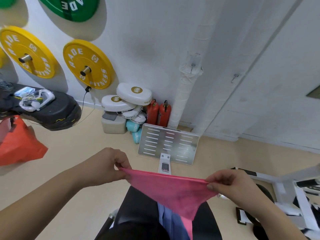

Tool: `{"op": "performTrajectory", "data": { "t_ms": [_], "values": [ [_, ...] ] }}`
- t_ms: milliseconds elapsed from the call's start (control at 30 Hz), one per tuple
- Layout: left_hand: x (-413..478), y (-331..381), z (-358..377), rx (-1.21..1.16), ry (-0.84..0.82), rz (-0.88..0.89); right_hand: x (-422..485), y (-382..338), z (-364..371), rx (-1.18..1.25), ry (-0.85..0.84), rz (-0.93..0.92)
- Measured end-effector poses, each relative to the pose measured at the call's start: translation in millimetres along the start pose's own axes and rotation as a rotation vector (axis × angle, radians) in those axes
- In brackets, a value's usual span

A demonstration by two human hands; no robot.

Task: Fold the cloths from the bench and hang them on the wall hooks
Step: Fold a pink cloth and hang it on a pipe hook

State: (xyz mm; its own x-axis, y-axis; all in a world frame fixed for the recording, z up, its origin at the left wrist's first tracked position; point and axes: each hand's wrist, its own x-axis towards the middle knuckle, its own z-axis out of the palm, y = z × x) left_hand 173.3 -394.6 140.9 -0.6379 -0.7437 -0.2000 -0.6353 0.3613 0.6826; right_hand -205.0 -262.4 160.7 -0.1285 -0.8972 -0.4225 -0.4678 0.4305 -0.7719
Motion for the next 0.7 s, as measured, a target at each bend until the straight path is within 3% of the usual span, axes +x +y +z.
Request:
{"op": "performTrajectory", "data": {
  "t_ms": [200, 433, 700],
  "values": [
    [8, -4, 11, 0.034, 0.057, -0.074, 9, 4, 6, -0.099, -0.003, 0.009],
    [14, 1, 13, 0.065, 0.124, -0.121, 25, -1, 8, -0.216, 0.109, -0.077],
    [-5, -44, 67, 0.221, -0.051, -0.139, 18, 49, 54, -0.335, -0.025, 0.037]
  ]
}}
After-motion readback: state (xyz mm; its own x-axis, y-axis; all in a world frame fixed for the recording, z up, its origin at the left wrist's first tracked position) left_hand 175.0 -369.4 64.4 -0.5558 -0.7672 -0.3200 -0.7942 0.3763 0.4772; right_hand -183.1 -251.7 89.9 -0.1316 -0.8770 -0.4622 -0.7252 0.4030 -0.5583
